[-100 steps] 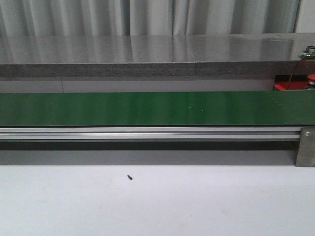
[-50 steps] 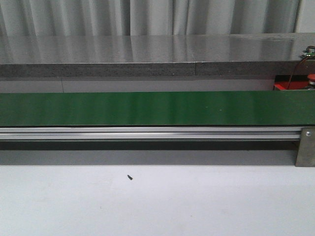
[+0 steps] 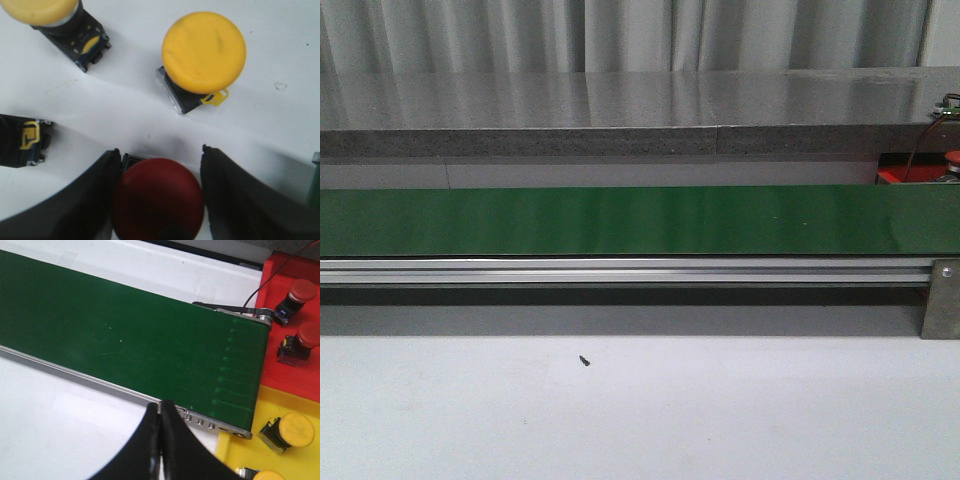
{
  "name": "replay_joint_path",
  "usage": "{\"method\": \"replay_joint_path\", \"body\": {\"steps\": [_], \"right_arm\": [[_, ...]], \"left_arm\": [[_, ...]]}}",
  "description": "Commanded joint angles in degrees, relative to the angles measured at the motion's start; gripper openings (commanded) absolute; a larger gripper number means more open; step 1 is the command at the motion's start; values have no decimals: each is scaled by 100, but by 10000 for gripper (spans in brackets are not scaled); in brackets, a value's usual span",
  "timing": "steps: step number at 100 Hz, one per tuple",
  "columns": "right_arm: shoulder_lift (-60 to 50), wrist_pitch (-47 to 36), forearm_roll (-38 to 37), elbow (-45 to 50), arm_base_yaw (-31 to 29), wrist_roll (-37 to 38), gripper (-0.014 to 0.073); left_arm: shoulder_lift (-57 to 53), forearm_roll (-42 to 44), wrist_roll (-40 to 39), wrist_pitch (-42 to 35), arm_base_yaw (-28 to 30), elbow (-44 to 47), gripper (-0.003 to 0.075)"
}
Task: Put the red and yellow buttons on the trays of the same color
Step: 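Grasp a red push button with the left gripper and carry it over belt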
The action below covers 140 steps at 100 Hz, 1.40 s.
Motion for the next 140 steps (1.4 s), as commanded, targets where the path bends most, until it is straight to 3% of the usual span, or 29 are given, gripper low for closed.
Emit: {"method": "replay_joint_path", "body": {"steps": [1, 16, 28, 68, 105, 140], "right_arm": [[-97, -284, 62, -159, 0, -42, -96], [-97, -284, 62, -159, 0, -42, -96], [-97, -284, 62, -159, 0, -42, -96], [-97, -284, 62, -159, 0, -42, -96], [-97, -284, 62, -159, 0, -42, -96], [-97, -284, 62, -159, 0, -42, -96]], "left_arm": [[-323, -12, -54, -178, -12, -182, 260], [-323, -9, -54, -110, -12, -182, 153], [-411, -9, -54, 25, -12, -194, 115], [-1695, -459, -54, 867, -64, -205, 114], [-2225, -887, 319, 1614, -608, -100, 114], [-2225, -876, 319, 1457, -1123, 457, 114]]}}
